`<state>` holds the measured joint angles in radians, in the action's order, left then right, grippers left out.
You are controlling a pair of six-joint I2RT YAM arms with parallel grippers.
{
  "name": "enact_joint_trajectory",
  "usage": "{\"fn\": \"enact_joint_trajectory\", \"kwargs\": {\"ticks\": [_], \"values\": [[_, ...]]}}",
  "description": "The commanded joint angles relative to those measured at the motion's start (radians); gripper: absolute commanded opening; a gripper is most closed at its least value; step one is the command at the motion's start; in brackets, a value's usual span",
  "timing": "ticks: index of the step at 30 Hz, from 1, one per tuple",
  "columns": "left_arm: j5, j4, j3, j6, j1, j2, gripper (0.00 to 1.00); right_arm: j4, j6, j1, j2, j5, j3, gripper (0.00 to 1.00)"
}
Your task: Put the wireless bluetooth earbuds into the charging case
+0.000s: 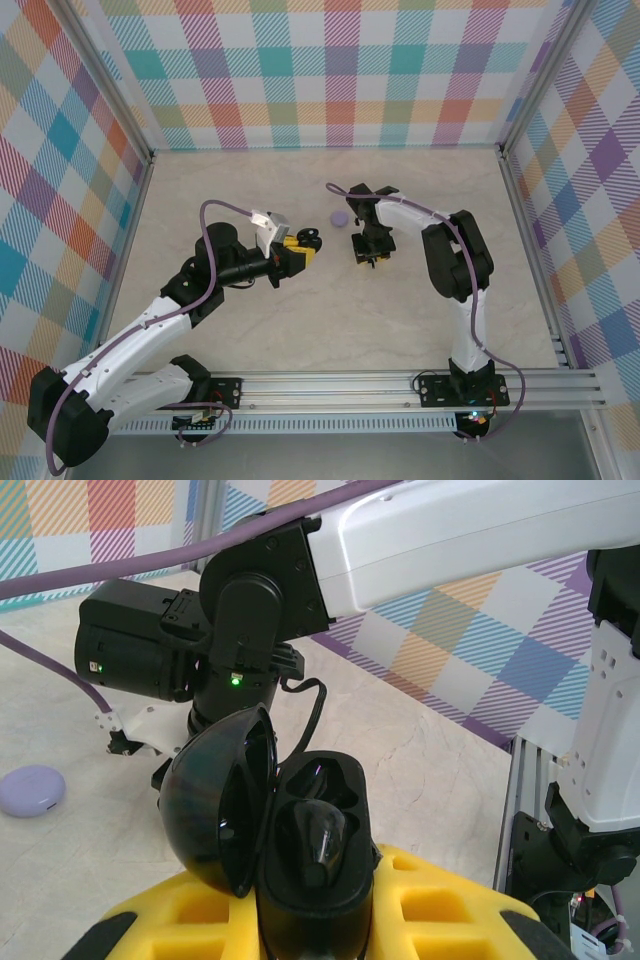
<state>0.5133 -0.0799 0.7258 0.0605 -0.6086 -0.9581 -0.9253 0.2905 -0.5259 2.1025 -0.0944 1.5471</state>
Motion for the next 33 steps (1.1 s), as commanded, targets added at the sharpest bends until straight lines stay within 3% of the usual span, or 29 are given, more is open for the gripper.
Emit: {"fn": "enact_joint_trajectory", "kwargs": {"ticks": [1,20,33], "values": [[0.005,-0.023,-0.005,0.006,-0.014,0.015,0.05,-0.029,-0.002,-0.006,0.026,-0.011,0.028,0.37],[0.002,-0.020,-0.006,0.009,-0.016,0.013,0.05,-0.014,0.045,0.000,0.005,-0.040,0.001,0.23],[-0.061,-0.028,-0.016,0.045,-0.016,-0.032,0.05,0.184,0.075,0.055,-0.217,0.114,-0.177,0.22]]}}
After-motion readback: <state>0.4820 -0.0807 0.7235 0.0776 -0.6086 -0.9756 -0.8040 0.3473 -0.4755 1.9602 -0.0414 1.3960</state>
